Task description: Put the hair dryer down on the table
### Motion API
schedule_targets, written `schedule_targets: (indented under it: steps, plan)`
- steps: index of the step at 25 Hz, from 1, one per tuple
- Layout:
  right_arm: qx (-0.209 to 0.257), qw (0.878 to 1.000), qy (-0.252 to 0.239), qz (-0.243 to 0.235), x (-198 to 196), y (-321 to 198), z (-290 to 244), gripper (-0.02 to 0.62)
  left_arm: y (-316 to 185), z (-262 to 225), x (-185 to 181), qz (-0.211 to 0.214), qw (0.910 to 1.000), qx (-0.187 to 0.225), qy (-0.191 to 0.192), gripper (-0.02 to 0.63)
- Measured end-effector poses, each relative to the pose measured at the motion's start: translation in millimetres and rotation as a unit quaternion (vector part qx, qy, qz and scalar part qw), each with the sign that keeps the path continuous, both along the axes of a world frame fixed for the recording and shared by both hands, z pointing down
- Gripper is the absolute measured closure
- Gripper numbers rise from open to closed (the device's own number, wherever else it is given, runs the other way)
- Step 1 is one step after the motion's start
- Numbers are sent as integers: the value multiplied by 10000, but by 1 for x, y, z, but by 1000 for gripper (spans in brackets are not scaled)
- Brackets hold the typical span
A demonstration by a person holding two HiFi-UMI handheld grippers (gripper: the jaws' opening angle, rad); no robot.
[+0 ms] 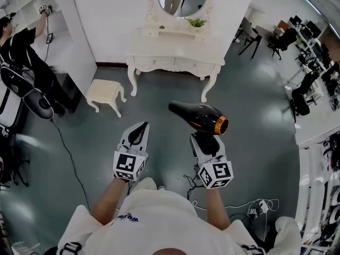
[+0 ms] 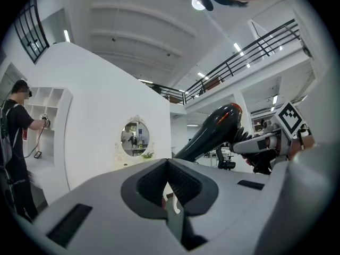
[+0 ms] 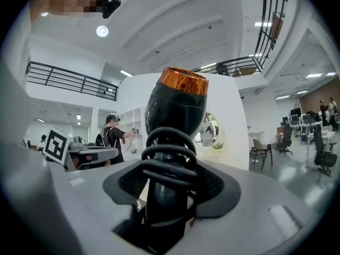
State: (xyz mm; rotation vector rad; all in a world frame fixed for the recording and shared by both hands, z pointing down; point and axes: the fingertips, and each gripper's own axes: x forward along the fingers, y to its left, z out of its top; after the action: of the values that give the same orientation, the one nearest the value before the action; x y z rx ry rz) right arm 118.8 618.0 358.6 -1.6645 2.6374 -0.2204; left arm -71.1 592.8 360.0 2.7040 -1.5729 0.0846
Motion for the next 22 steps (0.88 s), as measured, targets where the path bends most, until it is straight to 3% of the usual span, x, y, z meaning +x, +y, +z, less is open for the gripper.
schedule_targets:
  steps: [10, 22]
  plan:
    - [-36, 10000, 34, -32, 8, -23, 10, 327, -23, 14, 1, -129, 9999, -42, 20, 598]
    - [-100, 9997, -16, 207, 5, -127, 10, 327, -132, 18, -16, -159, 9998, -107, 111, 598]
